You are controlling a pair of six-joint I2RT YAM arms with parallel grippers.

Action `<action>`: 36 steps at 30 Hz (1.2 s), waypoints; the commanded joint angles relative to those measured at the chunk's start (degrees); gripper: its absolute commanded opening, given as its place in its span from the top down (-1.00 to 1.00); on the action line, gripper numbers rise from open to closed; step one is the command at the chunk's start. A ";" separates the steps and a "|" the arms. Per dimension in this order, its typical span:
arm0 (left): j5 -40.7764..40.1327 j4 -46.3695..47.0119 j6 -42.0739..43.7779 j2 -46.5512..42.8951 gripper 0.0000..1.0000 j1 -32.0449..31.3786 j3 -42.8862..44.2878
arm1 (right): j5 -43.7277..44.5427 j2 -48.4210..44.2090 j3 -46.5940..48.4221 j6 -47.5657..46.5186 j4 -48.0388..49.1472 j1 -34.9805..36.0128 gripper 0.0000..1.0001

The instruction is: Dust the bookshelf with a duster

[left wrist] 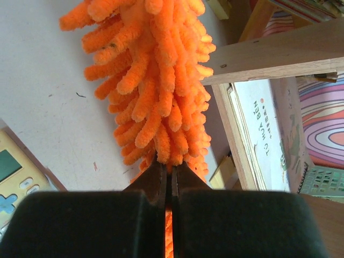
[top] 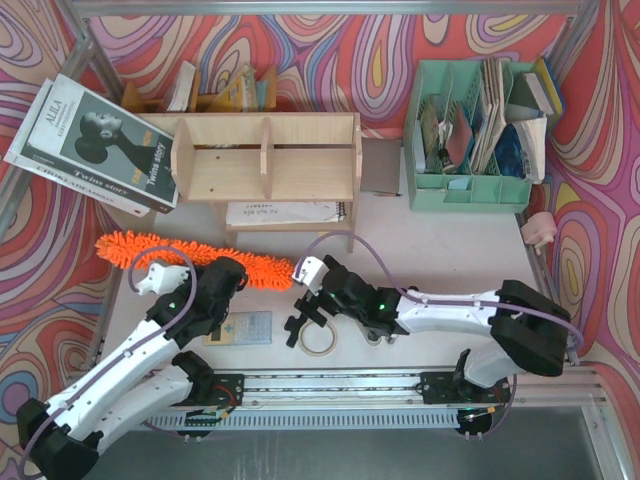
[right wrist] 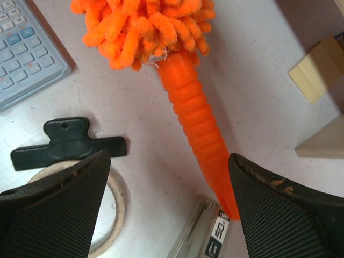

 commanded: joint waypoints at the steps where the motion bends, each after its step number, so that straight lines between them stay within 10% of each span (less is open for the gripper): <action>1: -0.72 -1.60 -0.44 -2.09 1.00 0.28 0.22 | 1.99 3.71 3.44 -3.86 7.05 0.14 -0.61; 24: 7.07 -4.16 -2.26 -13.66 1.00 0.28 -3.26 | -9.98 7.92 7.41 -6.45 4.60 -1.54 -0.30; 36: 8.54 -3.89 -2.26 -15.42 1.00 0.28 -3.62 | -9.61 8.00 7.92 -6.55 2.03 -1.52 0.17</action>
